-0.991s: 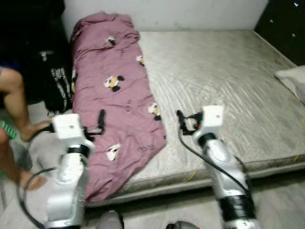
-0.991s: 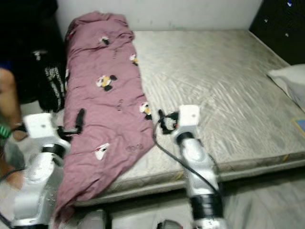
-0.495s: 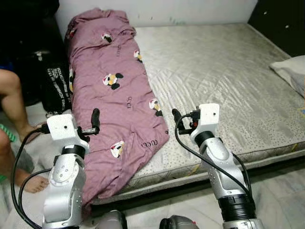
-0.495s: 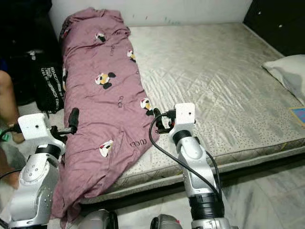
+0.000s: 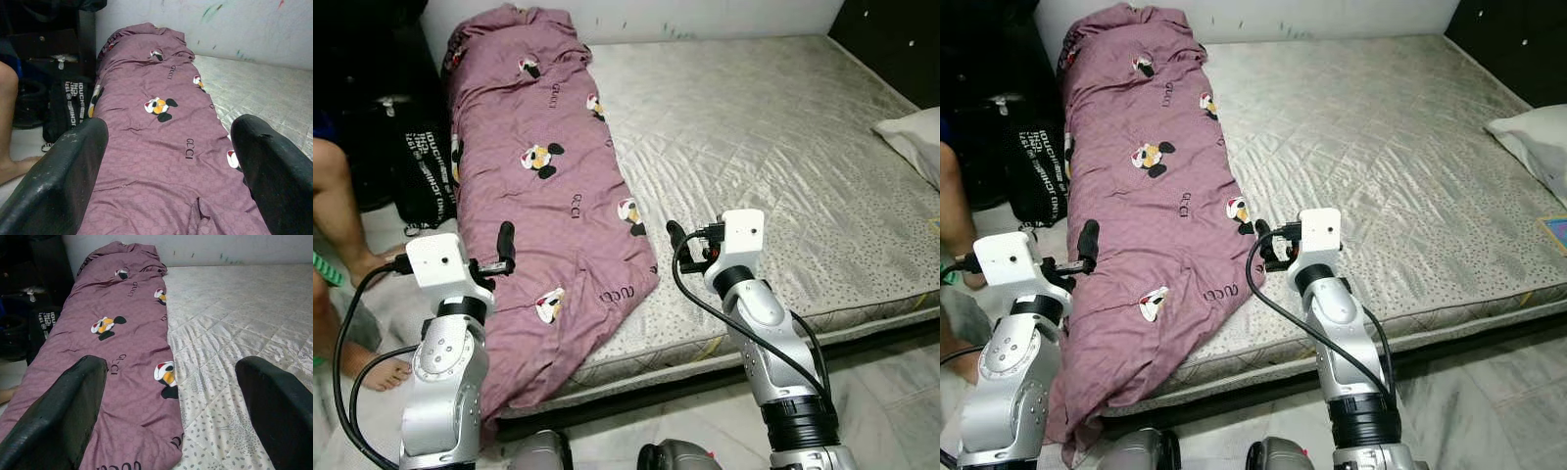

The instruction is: Clean up the room

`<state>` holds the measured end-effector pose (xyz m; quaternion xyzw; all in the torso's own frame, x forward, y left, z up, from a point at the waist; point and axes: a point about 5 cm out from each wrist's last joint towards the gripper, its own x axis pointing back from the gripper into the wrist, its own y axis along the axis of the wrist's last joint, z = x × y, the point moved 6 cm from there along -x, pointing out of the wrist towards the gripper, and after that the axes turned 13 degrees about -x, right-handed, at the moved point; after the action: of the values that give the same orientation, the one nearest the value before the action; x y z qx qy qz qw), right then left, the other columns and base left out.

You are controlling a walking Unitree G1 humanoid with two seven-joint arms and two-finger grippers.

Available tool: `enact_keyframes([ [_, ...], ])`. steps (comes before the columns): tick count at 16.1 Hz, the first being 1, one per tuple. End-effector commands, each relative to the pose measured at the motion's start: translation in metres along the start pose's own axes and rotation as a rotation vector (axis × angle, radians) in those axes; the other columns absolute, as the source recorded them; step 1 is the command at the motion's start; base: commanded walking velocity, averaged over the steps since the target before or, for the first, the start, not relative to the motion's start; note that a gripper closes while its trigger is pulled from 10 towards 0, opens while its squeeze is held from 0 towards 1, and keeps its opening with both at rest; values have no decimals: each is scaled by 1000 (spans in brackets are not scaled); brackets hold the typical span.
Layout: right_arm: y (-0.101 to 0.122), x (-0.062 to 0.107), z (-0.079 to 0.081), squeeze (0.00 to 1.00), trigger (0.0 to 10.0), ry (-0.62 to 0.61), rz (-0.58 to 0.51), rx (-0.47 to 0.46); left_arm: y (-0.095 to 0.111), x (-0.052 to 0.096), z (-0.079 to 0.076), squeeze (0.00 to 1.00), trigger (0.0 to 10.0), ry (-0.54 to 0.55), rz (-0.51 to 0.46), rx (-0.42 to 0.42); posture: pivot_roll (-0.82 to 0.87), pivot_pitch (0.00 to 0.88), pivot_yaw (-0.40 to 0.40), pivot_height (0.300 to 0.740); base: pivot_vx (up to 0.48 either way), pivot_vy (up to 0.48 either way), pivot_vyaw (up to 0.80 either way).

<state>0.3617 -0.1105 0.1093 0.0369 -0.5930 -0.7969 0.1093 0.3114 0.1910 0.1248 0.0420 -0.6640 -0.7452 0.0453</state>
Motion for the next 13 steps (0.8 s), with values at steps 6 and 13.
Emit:
enact_keyframes([
  [6,4,0,-1,0,10000,-7,-7,0,2,-1,-2,0,10000,2,-1,-11,-7,82,-54,644,0,0,0],
  [13,2,0,-1,0,10000,1,4,5,2,-1,1,0,10000,42,3,-10,-8,76,-58,615,0,0,0],
])
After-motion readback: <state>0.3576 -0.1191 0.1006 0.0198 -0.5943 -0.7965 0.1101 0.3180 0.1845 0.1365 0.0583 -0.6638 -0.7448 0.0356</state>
